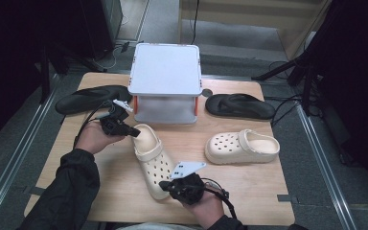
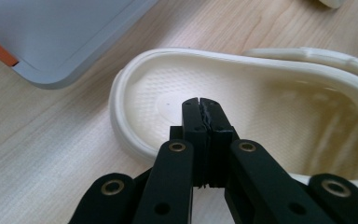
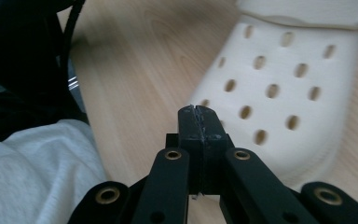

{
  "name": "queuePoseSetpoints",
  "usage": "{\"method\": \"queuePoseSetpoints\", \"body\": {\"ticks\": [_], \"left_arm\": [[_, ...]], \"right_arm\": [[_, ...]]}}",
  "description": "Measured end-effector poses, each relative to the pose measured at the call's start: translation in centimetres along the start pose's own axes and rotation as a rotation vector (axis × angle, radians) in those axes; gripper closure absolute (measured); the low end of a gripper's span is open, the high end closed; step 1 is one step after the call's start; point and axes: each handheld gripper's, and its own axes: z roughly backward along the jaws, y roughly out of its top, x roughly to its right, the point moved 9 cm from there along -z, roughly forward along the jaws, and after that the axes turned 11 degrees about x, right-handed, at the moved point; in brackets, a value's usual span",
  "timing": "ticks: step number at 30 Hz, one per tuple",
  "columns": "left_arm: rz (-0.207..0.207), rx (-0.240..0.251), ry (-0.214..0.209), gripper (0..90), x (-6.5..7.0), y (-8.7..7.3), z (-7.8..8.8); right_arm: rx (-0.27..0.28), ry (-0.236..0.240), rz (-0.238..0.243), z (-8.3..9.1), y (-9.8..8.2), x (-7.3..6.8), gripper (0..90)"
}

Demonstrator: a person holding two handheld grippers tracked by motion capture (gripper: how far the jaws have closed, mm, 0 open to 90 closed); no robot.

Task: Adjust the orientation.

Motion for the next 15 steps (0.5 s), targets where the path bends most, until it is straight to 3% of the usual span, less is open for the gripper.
{"method": "queuePoseSetpoints", "body": {"ticks": [9,15], "left_arm": [[-0.034,-0.041,0.018,90.0,-0.8,-0.9,-1.6],[-0.044,-0.046,0.019,90.0,-0.9,-1.1,-1.6]], "right_arm": [[-0.051,0.061,0.023,-2.8,-0.9,-2.6,90.0],[-0.083,0.049,0.023,-3.7,-1.8,-2.2,90.0]]}}
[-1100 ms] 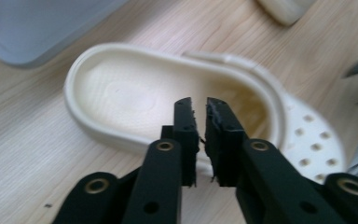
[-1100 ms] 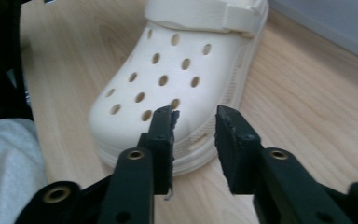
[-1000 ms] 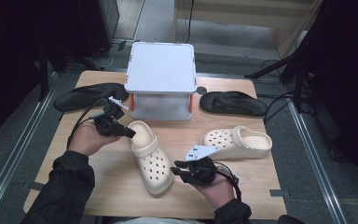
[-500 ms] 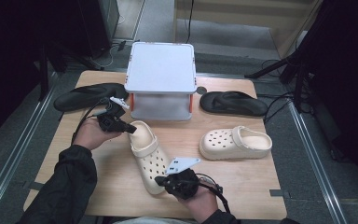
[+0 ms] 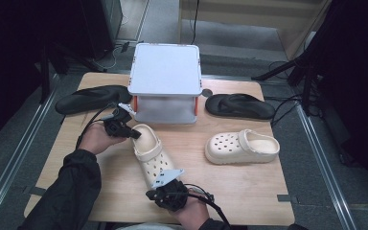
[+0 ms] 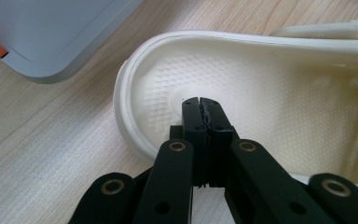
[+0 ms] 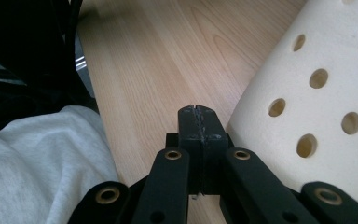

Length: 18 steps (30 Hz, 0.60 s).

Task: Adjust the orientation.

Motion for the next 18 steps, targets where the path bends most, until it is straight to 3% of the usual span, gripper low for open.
{"method": "queuePoseSetpoints", "body": {"ticks": [6,18], "left_arm": [[0.003,-0.011,0.005,90.0,-0.2,-0.5,0.0],[0.035,0.013,-0.002,90.0,0.0,-1.1,0.3]], "right_arm": [[0.003,-0.019,-0.019,0.6,0.0,0.8,90.0],[0.013,-0.046,-0.050,1.8,-0.3,2.2,90.0]]}}
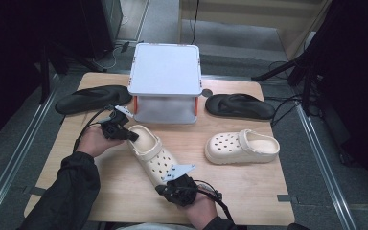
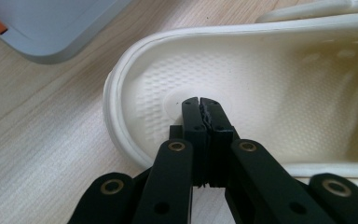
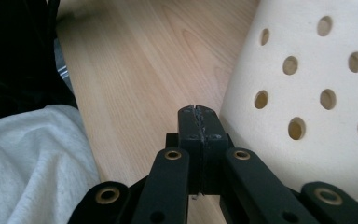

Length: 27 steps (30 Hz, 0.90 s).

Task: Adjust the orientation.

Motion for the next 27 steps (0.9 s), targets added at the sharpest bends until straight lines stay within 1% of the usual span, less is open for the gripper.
{"method": "queuePoseSetpoints", "body": {"ticks": [1,3,6,9,11,13,14,18,20,21,24,25,26,27], "left_arm": [[0.010,0.002,-0.005,90.0,0.1,-0.1,0.1],[0.011,0.003,0.002,90.0,0.1,-0.2,0.2],[0.013,0.004,0.006,90.0,0.3,-0.4,0.2],[0.012,0.001,0.012,90.0,0.5,-0.5,0.3],[0.016,0.005,0.009,90.0,0.7,-0.6,0.4],[0.023,-0.002,-0.010,90.0,0.9,-0.8,0.5],[0.027,-0.005,-0.013,90.0,1.0,-0.9,0.5],[0.028,-0.006,-0.013,90.0,1.5,-1.2,0.7],[0.035,0.000,-0.011,90.0,1.7,-1.4,0.8],[0.032,-0.001,-0.013,90.0,1.7,-1.5,0.8],[0.042,0.003,-0.012,90.0,2.1,-1.7,1.0],[0.036,-0.003,-0.009,90.0,2.2,-1.9,1.1],[0.046,0.000,-0.011,90.0,2.5,-1.9,1.1],[0.045,-0.004,-0.015,90.0,2.7,-2.0,1.2]], "right_arm": [[0.005,0.004,-0.013,0.1,0.1,0.1,90.0],[0.013,0.003,-0.041,0.3,0.2,0.5,90.0],[0.014,-0.007,-0.038,0.5,0.2,1.0,90.0],[0.008,-0.041,-0.028,0.8,0.1,1.7,90.0],[0.011,-0.053,-0.026,1.0,0.2,2.2,90.0],[0.013,-0.068,-0.037,1.3,0.2,2.8,90.0],[0.011,-0.078,-0.045,1.4,0.2,3.1,90.0],[0.023,-0.097,-0.067,1.8,0.4,4.4,90.0],[0.023,-0.103,-0.076,1.9,0.4,5.0,90.0],[0.026,-0.108,-0.075,1.9,0.5,5.2,90.0],[0.023,-0.121,-0.082,2.1,0.6,6.0,90.0],[0.027,-0.122,-0.078,2.1,0.7,6.3,90.0],[0.027,-0.131,-0.078,2.1,0.7,6.6,90.0],[0.025,-0.142,-0.083,2.2,0.8,6.9,90.0]]}}
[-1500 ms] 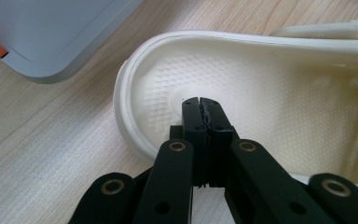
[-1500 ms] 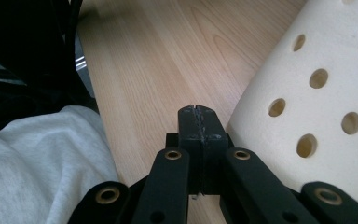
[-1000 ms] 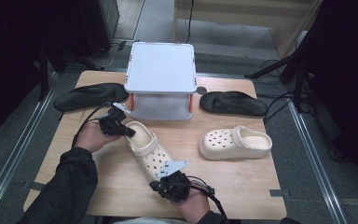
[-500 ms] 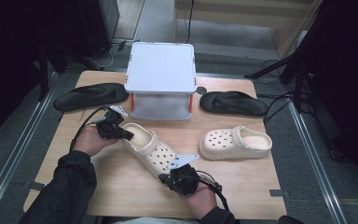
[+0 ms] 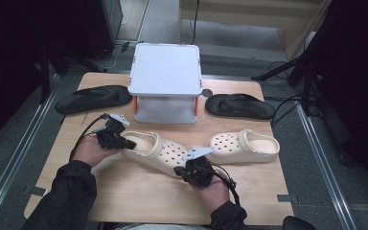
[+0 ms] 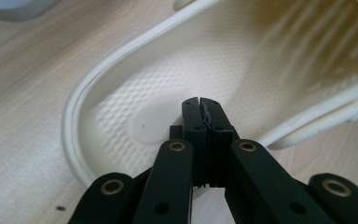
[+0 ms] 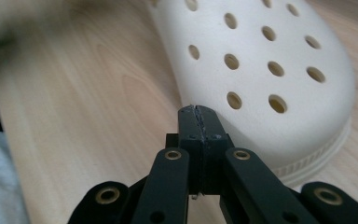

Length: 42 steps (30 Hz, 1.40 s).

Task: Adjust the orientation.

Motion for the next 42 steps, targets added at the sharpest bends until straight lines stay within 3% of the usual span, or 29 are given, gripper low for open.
{"method": "queuePoseSetpoints", "body": {"ticks": [7,13,21,26,32,42], "left_arm": [[-0.008,-0.003,-0.007,90.0,1.8,-0.8,0.1],[0.013,-0.009,-0.028,89.8,3.1,-1.5,0.2],[-0.012,-0.010,-0.028,89.7,5.0,-1.9,-0.2],[0.005,-0.008,-0.059,89.8,6.0,-1.9,-0.5],[0.016,-0.010,-0.074,89.8,6.8,-1.8,-0.9],[-0.013,-0.004,-0.056,89.9,8.2,-1.1,-1.8]], "right_arm": [[0.008,-0.026,-0.004,-0.1,0.9,1.6,90.0],[0.016,-0.051,-0.001,-0.5,1.6,2.8,90.0],[0.026,-0.078,-0.001,-1.3,2.6,4.7,90.0],[0.040,-0.073,-0.015,-2.1,3.4,5.7,90.0],[0.034,-0.083,0.017,-3.1,4.3,6.4,90.0],[0.044,-0.091,0.019,-4.8,5.7,7.2,90.0]]}}
